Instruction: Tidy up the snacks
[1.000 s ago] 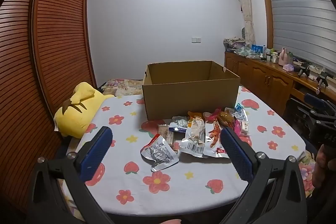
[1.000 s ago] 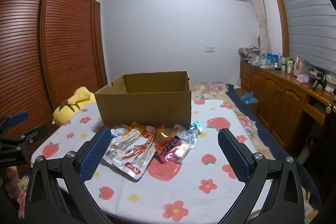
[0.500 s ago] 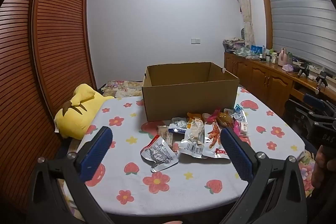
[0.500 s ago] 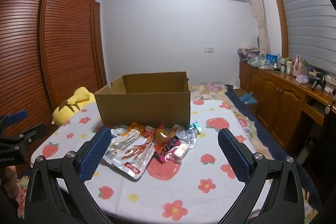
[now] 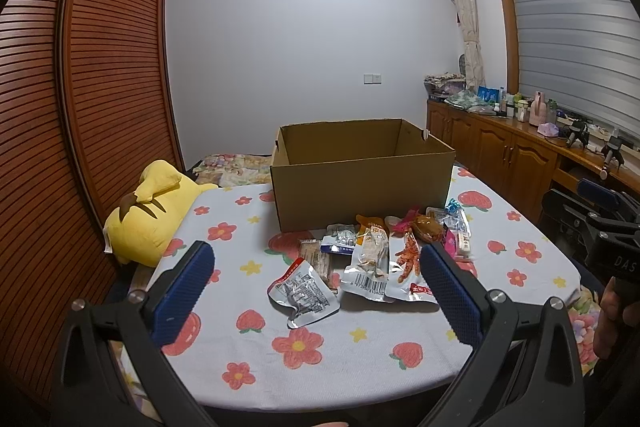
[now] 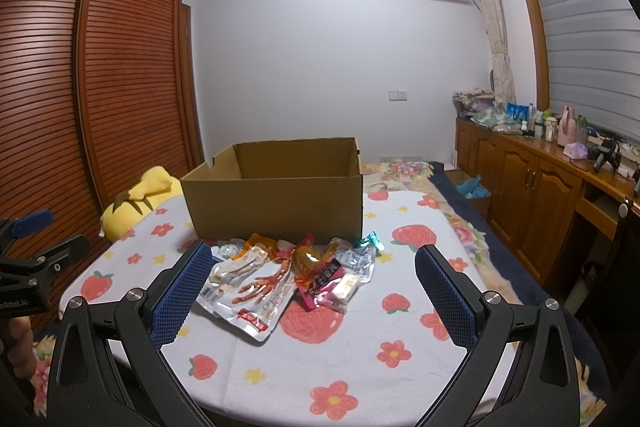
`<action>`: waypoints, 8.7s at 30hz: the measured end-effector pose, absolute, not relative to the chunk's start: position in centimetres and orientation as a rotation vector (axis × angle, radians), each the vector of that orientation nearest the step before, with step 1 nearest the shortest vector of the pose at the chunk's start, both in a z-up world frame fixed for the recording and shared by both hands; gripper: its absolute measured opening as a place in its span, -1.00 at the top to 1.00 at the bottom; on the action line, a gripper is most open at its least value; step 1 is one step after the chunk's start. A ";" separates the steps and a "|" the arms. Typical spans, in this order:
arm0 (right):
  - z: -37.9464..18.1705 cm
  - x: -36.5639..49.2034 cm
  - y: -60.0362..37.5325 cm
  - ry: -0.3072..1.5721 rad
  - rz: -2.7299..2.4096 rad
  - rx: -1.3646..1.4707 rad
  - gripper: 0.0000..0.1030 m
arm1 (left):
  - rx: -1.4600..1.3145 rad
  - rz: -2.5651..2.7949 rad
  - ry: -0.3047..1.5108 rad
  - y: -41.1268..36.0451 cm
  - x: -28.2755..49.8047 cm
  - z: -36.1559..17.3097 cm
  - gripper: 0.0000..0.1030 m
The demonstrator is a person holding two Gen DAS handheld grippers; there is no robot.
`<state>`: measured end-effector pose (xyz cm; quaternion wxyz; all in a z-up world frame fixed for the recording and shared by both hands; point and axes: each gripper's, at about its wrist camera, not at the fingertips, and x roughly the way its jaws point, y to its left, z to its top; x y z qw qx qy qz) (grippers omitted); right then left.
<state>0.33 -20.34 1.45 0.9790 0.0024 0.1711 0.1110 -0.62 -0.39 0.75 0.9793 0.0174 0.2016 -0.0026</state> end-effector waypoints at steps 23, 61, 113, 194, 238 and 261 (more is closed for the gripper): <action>1.5 0.1 -20.3 0.342 0.225 0.004 -1.00 | 0.030 -0.009 0.388 -0.1 -0.9 2.2 -1.00; 1.0 0.4 -20.1 0.372 0.224 -0.015 -1.00 | 0.005 -0.019 0.441 0.8 0.1 -0.1 -1.00; -9.9 18.3 -22.4 0.881 0.327 -0.010 0.25 | -0.108 -0.098 0.796 4.3 12.5 -10.8 -0.89; -10.2 15.5 -22.2 0.778 0.330 -0.118 0.63 | -0.096 -0.072 0.785 5.8 10.5 -9.5 -0.04; 2.0 22.1 -17.8 0.521 0.520 -0.138 0.61 | 0.007 -0.217 0.595 0.5 25.6 3.2 -0.04; 0.3 28.0 -17.8 0.626 0.487 -0.146 0.49 | 0.026 -0.246 0.662 -0.1 31.2 0.6 -0.10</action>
